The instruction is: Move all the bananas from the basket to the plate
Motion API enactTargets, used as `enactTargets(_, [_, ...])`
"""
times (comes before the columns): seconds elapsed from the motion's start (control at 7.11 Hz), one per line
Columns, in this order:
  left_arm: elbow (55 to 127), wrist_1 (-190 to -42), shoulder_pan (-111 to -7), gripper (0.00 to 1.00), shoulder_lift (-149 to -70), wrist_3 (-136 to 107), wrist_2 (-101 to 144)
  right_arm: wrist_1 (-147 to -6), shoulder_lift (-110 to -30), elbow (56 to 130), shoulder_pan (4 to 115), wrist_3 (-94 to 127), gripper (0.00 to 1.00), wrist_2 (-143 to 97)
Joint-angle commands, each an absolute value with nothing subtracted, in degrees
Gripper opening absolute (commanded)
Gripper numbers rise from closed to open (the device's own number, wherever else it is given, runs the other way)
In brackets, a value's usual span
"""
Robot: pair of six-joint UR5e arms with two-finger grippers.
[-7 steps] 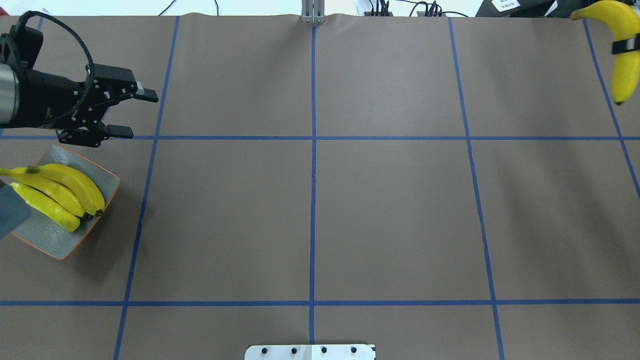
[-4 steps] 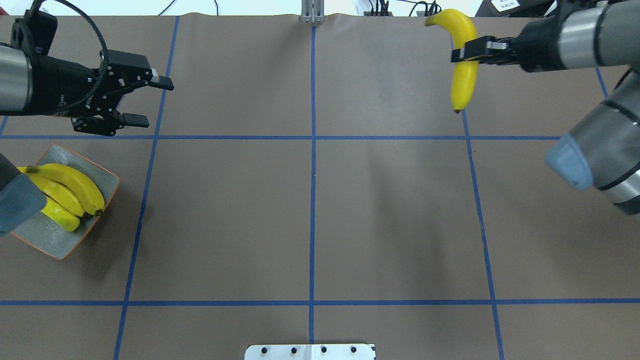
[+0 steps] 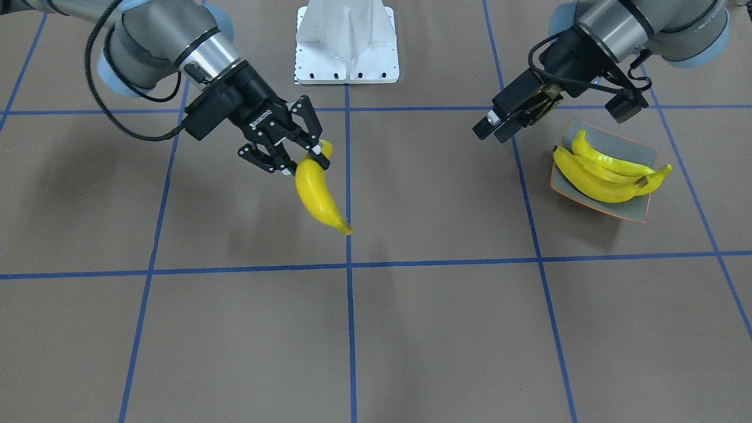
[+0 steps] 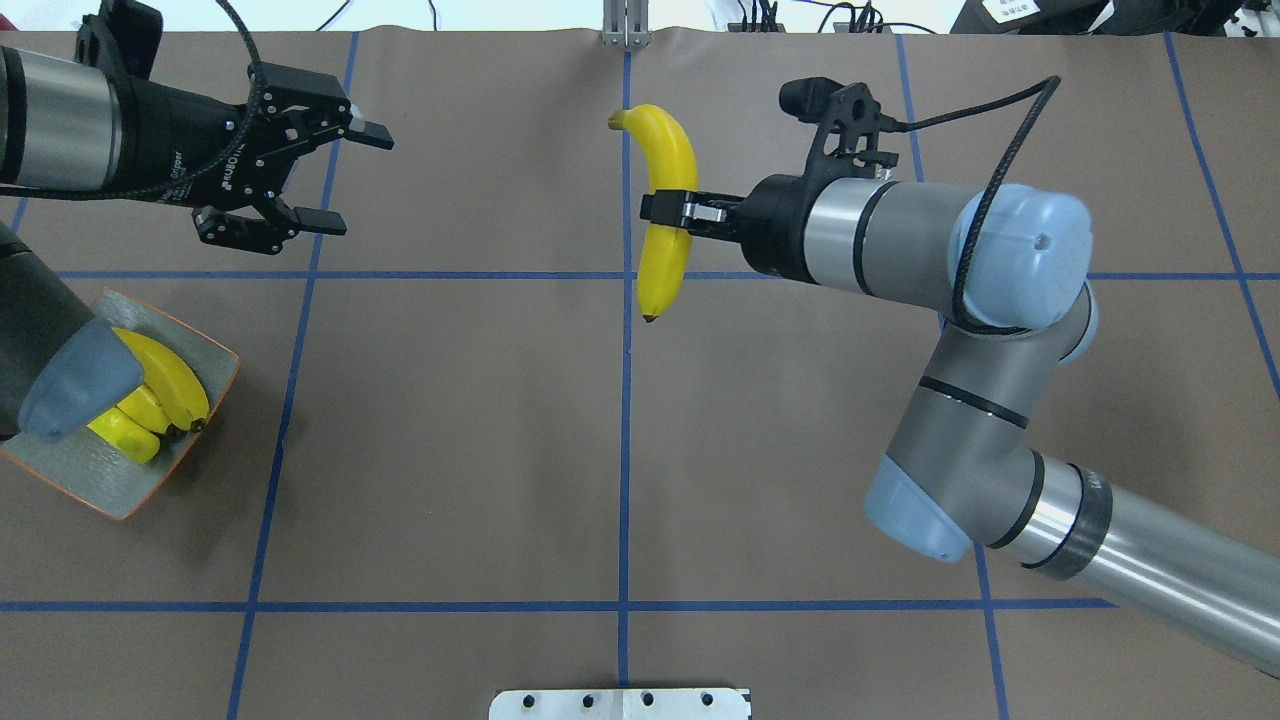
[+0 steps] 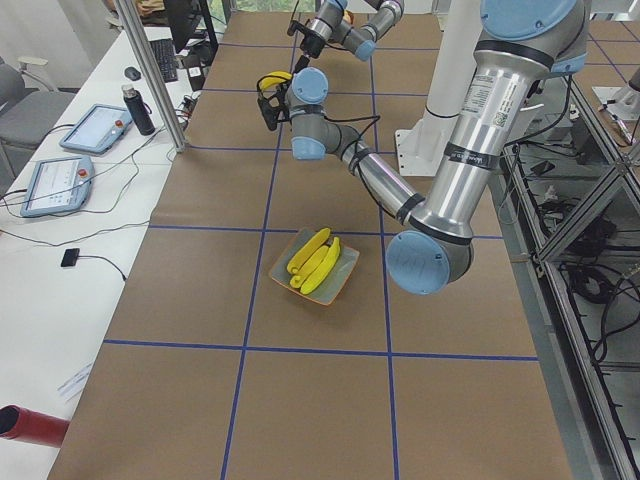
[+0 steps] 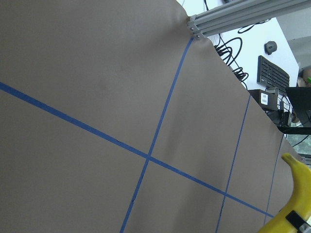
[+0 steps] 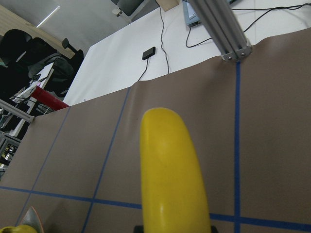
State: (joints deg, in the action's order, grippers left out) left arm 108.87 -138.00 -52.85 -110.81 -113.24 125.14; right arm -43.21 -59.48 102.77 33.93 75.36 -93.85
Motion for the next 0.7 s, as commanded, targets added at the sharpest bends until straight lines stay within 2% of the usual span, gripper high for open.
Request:
enactTargets(0.0, [108.11, -137.9, -51.33, 1.0, -113.11, -116.19, 125.07, -51.81, -51.8, 102.48, 29.99, 75.5, 0.0, -89.94])
enactTargets(0.56, [106.0, -138.07, -47.74, 1.0, -116.72, -116.28, 122.28, -52.38, -48.43, 102.39, 23.56, 75.5, 0.0, -82.45])
